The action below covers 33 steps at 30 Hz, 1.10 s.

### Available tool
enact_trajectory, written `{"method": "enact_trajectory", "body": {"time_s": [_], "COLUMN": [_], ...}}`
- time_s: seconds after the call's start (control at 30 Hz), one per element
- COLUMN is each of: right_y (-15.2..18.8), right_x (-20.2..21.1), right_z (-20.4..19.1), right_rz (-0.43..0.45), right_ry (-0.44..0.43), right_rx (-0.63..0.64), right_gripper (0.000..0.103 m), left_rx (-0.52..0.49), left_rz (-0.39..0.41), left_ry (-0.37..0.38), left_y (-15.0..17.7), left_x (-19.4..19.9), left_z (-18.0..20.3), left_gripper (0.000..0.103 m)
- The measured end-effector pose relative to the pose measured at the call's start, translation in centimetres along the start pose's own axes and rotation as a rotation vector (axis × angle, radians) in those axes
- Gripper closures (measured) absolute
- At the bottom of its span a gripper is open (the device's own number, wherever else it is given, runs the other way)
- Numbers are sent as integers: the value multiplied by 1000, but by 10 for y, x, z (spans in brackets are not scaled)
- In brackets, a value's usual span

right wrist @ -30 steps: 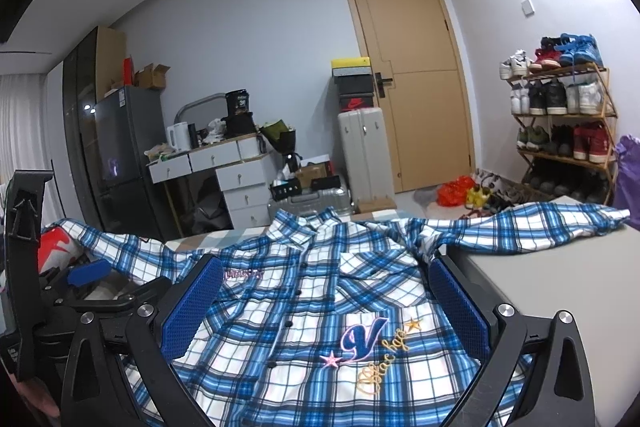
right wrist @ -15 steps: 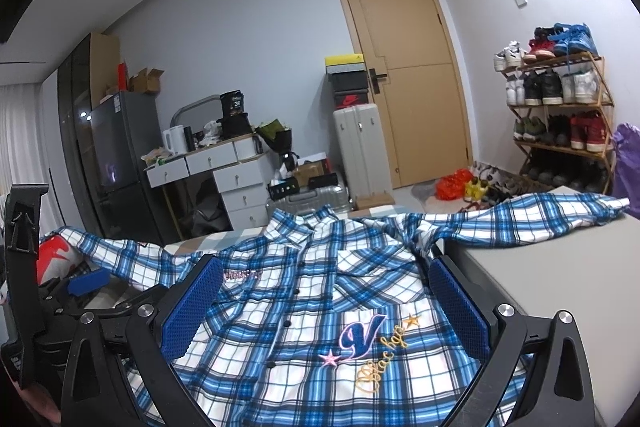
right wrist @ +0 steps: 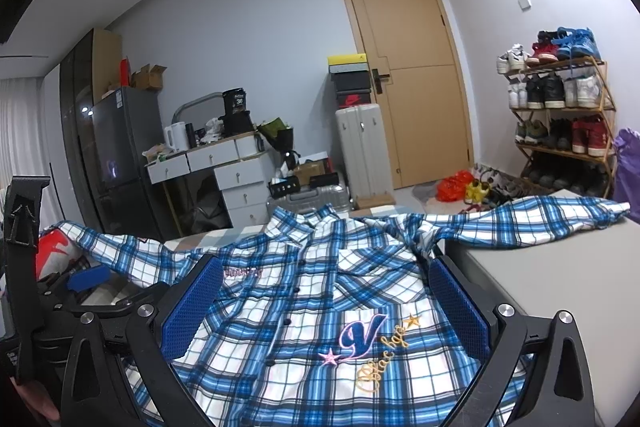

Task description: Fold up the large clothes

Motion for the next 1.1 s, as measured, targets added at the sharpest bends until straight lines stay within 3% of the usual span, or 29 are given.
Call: {"method": "enact_trajectory", "body": {"time_s": [0.87,1.1], "right_y": [-2,-11], "right_x": [0,-15], "right_z": [1,24], "right_rz": [10,-53], "right_ry": [24,-47], "right_rx": [13,-101], "right_gripper": [0,0], "left_rx": [-24,-33], "left_rz": [-5,-15], "left_ry": [10,17], "left_y": [1,3], "left_x": [1,-1], "left_z": [5,7], "left_gripper": [1,1]}}
Point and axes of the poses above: each gripper's, at about its wrist camera, not at the fingertips, and x roughly against the way its jaws point, z to its right, y to its underside, the point moved 3 cm from there along -x, roughly the way its jaws point, and after that the axes turned 14 degrees about y, right-handed, at the moved point
